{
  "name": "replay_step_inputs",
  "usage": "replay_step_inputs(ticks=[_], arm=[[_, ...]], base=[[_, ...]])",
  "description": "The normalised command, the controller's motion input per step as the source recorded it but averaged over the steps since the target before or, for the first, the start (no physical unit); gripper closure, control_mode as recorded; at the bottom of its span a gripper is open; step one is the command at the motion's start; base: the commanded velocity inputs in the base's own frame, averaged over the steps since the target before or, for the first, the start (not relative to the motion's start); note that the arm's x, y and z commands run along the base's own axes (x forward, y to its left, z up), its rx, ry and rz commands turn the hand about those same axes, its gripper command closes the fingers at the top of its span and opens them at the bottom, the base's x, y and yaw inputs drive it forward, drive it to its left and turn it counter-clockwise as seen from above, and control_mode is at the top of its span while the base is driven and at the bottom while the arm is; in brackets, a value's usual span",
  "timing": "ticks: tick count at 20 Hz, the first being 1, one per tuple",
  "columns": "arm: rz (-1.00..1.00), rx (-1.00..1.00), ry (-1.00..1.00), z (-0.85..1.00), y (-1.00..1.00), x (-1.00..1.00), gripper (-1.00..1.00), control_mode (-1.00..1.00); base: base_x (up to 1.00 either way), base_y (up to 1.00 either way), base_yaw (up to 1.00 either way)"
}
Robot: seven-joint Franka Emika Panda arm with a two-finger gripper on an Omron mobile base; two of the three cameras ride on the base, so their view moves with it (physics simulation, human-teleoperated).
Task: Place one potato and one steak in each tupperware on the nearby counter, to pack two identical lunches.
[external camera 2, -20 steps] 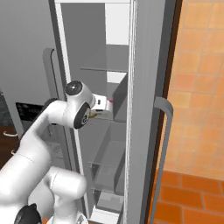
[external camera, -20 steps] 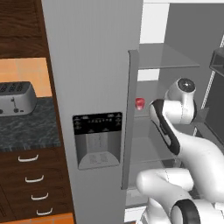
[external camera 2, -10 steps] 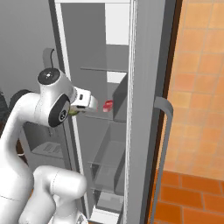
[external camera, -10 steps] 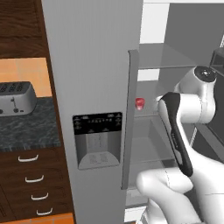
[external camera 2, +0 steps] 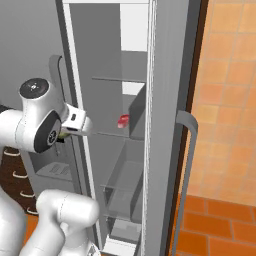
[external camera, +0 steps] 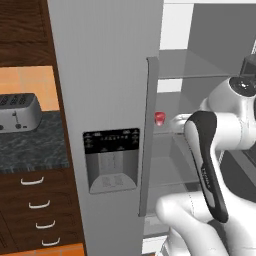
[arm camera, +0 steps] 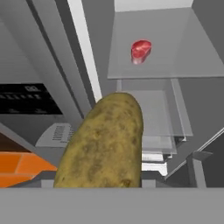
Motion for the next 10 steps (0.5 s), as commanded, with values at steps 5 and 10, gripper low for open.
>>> replay_step_inputs(ticks=[5, 10], arm=[[0.01, -0.01, -0.01, 0.05, 0.62, -0.01, 1.00, -1.00], [0.00, 0.00, 0.00, 0.00, 0.00, 0.00, 1.00, 1.00]], base=[[0.00, 0.00, 0.00], [0.11, 0.53, 0.08]])
